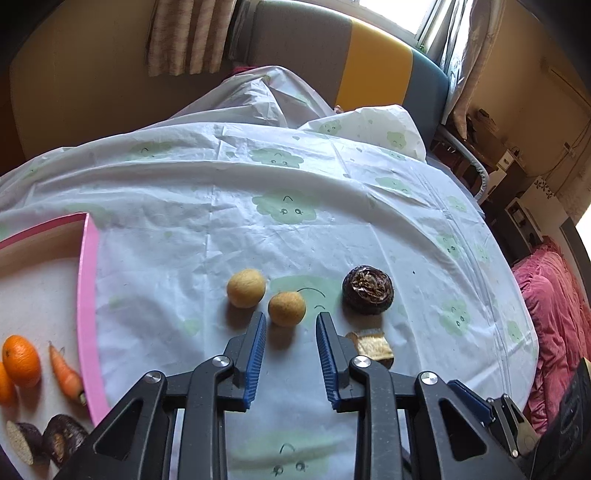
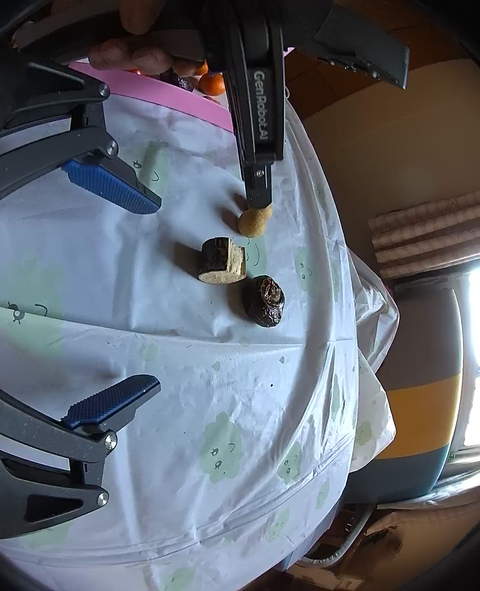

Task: Organize fruits
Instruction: 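Grasp a small tan round fruit with left gripper while right gripper approaches the yam chunk, then lift the tan fruit with left gripper while right gripper grasps the brown-and-beige yam chunk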

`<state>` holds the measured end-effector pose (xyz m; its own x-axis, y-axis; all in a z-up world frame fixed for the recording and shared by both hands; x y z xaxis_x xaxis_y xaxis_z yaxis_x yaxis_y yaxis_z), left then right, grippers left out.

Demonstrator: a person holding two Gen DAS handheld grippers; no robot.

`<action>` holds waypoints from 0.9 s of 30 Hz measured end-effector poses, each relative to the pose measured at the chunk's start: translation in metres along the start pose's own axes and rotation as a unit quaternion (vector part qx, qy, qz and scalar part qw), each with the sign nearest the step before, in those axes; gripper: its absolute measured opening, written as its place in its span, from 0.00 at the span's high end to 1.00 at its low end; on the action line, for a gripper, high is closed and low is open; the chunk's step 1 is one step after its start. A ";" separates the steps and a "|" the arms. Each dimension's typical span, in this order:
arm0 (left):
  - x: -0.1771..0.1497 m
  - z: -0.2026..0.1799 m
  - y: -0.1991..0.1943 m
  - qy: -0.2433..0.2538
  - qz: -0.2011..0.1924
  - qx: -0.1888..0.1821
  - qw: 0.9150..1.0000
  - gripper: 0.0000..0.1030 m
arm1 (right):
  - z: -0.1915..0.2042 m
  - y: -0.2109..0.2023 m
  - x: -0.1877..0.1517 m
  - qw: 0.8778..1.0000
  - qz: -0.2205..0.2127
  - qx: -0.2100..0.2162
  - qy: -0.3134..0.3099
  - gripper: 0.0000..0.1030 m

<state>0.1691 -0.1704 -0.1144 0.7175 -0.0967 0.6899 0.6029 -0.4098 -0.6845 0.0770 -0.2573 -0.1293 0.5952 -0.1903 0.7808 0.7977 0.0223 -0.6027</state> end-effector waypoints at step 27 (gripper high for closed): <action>-0.048 0.007 -0.036 0.046 -0.011 0.039 0.998 0.76 | -0.004 0.011 -0.008 1.000 0.016 0.002 -0.012 0.10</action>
<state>0.1150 -0.1449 -0.1248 0.6712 -0.1736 0.7207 0.6452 -0.3420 -0.6832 0.0810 -0.2600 -0.1427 0.6222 -0.1663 0.7650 0.7788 0.0317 -0.6265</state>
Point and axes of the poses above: each gripper's, at about its wrist camera, not at the fingertips, and y roughly the way its jaws point, z to its left, x to its top, the point moved 7 cm from there along y, roughly the way its jaws point, and after that the axes turned 13 degrees about -z, right-handed, at the moved point
